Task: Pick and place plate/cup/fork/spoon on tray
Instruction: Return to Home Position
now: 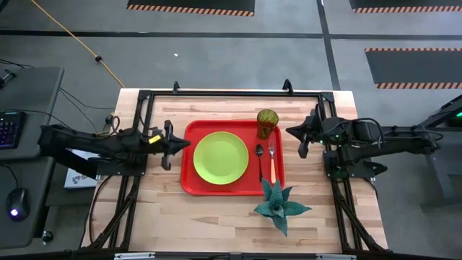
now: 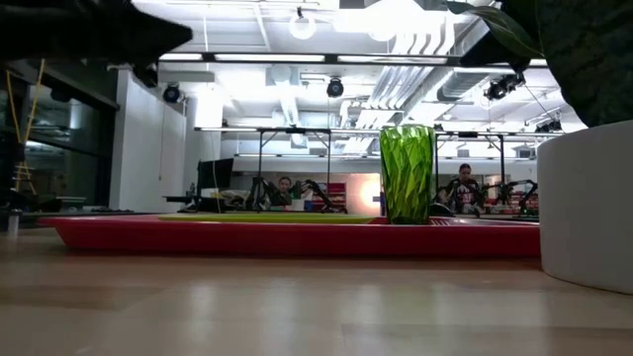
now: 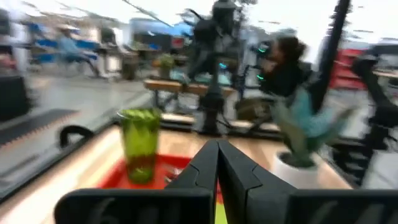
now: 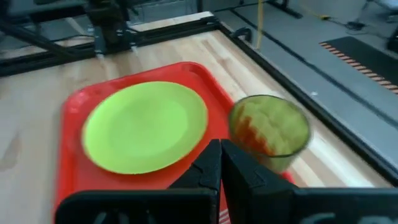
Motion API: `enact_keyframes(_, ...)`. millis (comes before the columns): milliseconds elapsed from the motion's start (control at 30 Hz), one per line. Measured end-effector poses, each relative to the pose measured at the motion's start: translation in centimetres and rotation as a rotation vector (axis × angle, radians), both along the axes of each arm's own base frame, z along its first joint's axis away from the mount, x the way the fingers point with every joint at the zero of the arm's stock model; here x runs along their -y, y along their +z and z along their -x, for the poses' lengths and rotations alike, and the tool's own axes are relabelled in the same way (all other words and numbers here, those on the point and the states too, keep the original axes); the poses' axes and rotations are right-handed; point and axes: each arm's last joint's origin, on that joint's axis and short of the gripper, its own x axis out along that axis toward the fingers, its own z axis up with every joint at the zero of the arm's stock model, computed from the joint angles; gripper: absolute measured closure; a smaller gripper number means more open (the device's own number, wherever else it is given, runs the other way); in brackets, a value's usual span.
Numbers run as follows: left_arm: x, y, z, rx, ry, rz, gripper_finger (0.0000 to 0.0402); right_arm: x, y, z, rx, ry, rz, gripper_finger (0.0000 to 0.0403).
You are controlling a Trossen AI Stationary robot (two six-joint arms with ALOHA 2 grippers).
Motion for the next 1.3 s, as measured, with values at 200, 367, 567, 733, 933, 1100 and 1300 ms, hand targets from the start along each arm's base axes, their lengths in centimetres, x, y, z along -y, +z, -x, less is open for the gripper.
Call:
enact_keyframes(200,-0.1,-0.2,2.0,-0.043,0.000,0.009,0.0401,-0.2,0.1,0.1,0.018,0.044,-0.029,0.0403)
enact_keyframes(367,-0.2,-0.1,3.5,-0.011,-0.006,-0.014,0.0401,-0.2,0.2,0.1,0.021,0.046,-0.029,0.0403)
enact_keyframes(567,-0.3,-2.7,4.0,0.064,-0.001,-0.025,0.0401,-0.2,0.2,0.1,0.024,0.048,-0.031,0.0403)
enact_keyframes(733,-0.5,-3.5,4.3,0.027,-0.013,-0.020,0.0401,-0.3,0.2,0.1,0.023,0.083,-0.046,0.0403)
enact_keyframes(933,-0.8,-4.7,4.1,-0.061,0.020,-0.012,0.0401,-0.3,0.2,0.7,0.015,0.089,-0.051,0.0403)
enact_keyframes(1100,-0.9,-4.7,4.1,-0.057,0.012,-0.012,0.0401,-0.4,0.7,2.7,0.060,0.102,-0.079,0.0403)
enact_keyframes(1300,-0.9,-4.7,4.1,-0.051,0.005,-0.009,0.0401,-0.5,-0.8,4.4,0.233,0.145,-0.079,0.0403)
